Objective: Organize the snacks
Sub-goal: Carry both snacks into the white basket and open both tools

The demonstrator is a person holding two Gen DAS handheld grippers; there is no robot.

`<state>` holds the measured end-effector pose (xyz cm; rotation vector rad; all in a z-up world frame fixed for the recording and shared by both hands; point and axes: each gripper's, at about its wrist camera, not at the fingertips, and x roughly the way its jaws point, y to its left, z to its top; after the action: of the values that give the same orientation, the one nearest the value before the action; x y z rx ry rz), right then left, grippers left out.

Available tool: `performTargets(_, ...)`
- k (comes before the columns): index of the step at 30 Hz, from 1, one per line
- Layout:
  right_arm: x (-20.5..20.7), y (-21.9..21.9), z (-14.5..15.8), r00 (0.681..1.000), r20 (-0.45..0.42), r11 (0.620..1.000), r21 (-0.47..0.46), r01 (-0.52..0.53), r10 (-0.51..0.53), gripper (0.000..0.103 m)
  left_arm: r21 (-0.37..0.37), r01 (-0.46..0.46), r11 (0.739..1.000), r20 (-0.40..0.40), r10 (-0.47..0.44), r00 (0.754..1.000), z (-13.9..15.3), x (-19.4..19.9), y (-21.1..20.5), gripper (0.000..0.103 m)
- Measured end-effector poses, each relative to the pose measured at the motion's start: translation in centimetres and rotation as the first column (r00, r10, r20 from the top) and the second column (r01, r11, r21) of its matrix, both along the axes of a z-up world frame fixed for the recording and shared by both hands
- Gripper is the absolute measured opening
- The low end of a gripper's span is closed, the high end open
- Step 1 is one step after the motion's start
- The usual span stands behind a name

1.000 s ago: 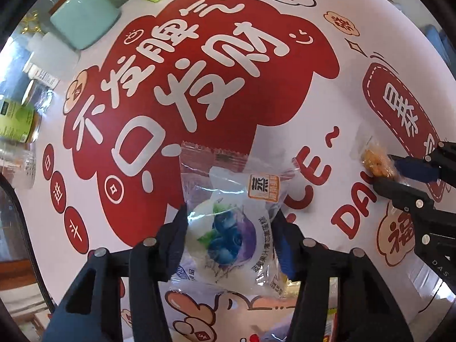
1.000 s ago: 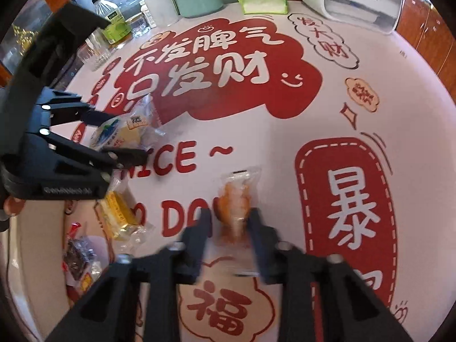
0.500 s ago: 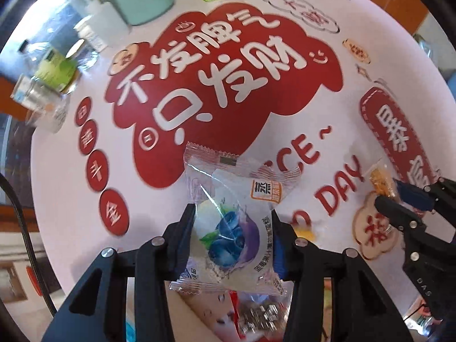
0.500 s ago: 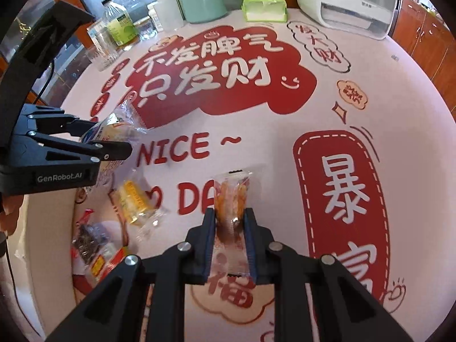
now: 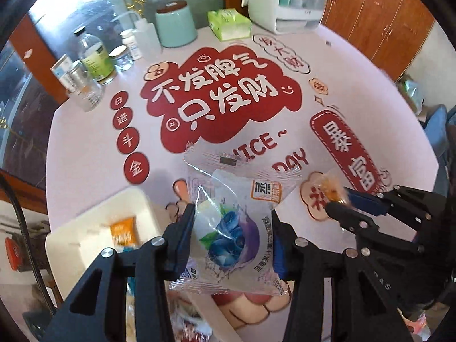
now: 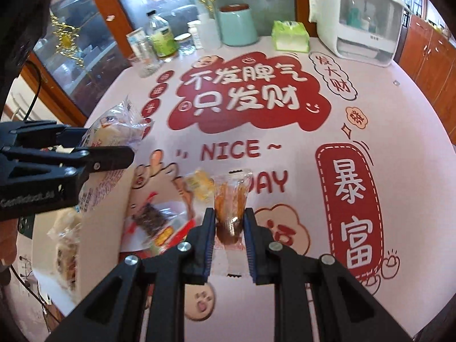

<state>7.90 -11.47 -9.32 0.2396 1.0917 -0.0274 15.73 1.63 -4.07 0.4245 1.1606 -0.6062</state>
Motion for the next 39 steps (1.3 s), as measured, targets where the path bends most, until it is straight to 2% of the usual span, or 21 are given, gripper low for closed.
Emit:
performTargets(6,-1.7,2.9,2.3,0.998,0.029,0.999,0.008,-0.047,0.047,0.02,-0.075,-0.02,0.997,0.016,0.021,1.0,2.1,-3.8,4.6,0.045)
performTargets(10,-2.6,4.7,3.2,0.996,0.033,0.996,0.034,-0.081,0.08,0.02,-0.096,-0.082,0.992,0.042,0.086,0.995,2.6,-5.8,8.2,0.045)
performTargets(18,-3.1,9.8,5.3,0.983,0.051,0.983,0.039,-0.18,0.178,0.02,-0.088,-0.225,0.97,0.054,0.23,0.972,1.4,-8.0,15.2,0.045)
performTargets(24,-2.9,13.4,5.6,0.967,0.042,0.968,0.016,-0.251,0.25,0.02,-0.066,-0.314,0.947,0.049,0.317,0.947,-0.3,-8.7,19.8,0.045)
performTargets(34,-1.3,19.0,6.0,0.938,0.032,0.938,0.026,-0.346,0.345,0.02,-0.069,-0.413,0.908,0.036,0.416,0.909,-2.1,-8.7,24.1,0.046)
performTargets(39,-0.5,21.1,6.7,0.925,0.047,0.925,0.015,-0.379,0.378,0.02,-0.077,-0.433,0.898,0.017,0.435,0.9,-2.5,-8.2,24.5,0.046)
